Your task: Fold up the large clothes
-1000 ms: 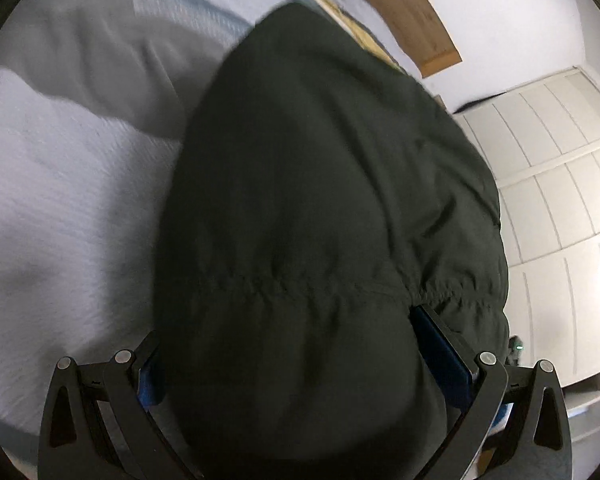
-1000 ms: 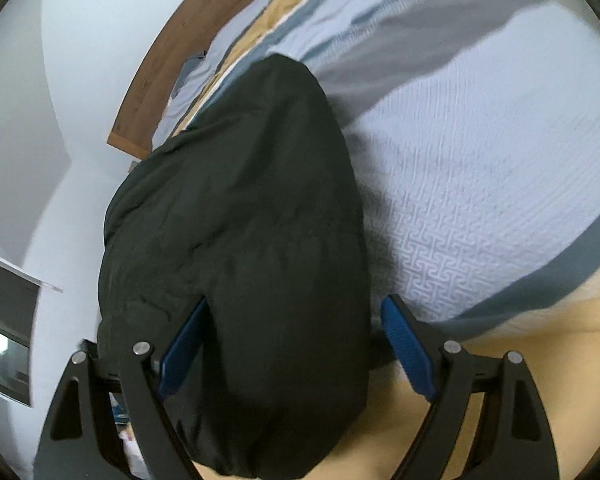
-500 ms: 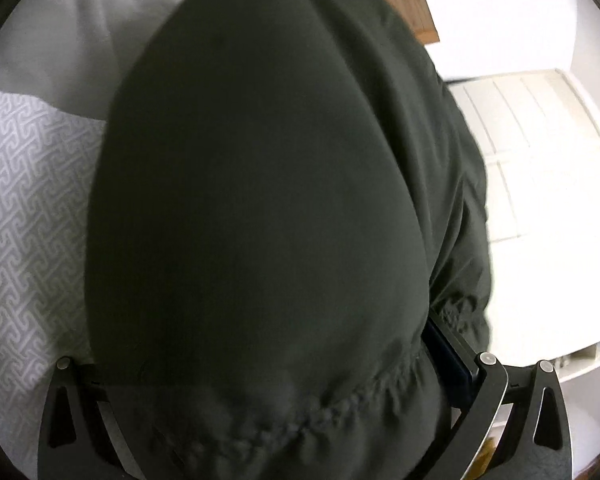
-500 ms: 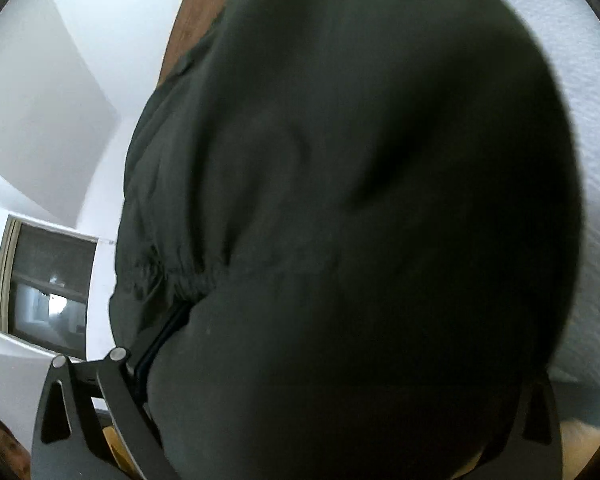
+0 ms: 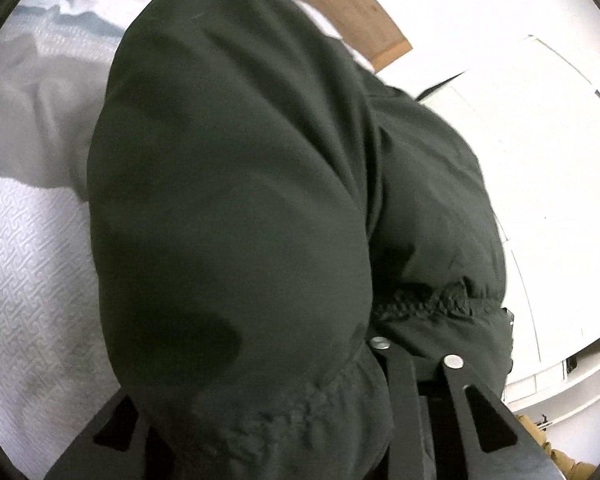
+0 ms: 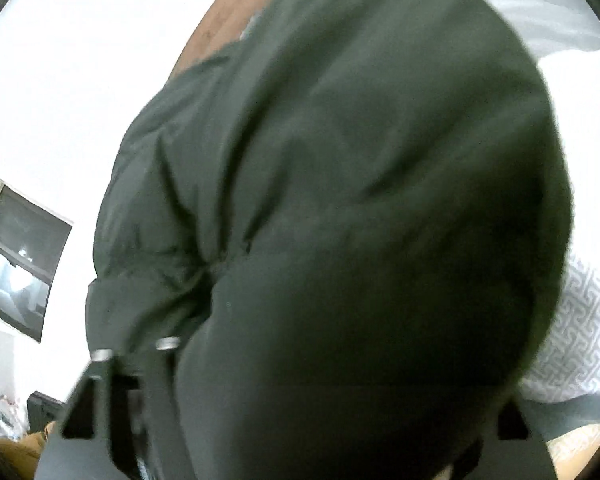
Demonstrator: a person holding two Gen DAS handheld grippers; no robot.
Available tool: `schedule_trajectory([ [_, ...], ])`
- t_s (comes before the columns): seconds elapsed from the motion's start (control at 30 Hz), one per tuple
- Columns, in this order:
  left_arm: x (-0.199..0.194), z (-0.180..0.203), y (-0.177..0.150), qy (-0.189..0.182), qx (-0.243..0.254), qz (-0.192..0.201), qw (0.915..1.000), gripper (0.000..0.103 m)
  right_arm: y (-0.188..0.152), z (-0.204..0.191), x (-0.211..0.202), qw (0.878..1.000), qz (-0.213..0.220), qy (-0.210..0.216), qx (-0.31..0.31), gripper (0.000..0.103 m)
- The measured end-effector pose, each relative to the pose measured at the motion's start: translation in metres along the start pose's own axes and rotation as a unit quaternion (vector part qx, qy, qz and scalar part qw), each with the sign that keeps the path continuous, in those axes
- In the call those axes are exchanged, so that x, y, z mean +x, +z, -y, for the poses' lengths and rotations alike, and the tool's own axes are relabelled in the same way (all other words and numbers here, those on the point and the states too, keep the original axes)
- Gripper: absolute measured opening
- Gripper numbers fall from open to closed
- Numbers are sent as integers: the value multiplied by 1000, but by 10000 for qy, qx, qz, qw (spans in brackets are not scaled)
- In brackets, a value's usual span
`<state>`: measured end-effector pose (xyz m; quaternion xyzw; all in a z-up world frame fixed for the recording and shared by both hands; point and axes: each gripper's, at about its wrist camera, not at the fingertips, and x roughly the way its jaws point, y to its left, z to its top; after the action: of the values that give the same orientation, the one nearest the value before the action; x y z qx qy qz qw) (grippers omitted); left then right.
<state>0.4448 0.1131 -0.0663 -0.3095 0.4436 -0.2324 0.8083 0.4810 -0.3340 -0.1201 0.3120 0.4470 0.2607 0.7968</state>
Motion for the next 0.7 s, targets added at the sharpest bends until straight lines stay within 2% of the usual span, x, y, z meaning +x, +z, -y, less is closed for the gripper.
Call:
schedule_trajectory([
  [0.03,-2,4,-1,-44,9,59,10000,23,0,-6,-2,9999,57,-68,-80,41],
  [0.13,-11,18,-5,-195,74,218,9995,21,1,-27,-7,9985,129,-321,-429,32],
  [0.23,-17,36,-6,-264,310,343,9986,21,-2,-53,-15,9945,295,-514,-858,28],
  [0.4,-22,60,7,-273,673,438,9964,20,0,-89,-28,9890,629,-554,-1215,26],
  [0.7,-54,80,12,-463,869,740,9924,19,-7,-136,-54,9822,1115,-176,-1498,25],
])
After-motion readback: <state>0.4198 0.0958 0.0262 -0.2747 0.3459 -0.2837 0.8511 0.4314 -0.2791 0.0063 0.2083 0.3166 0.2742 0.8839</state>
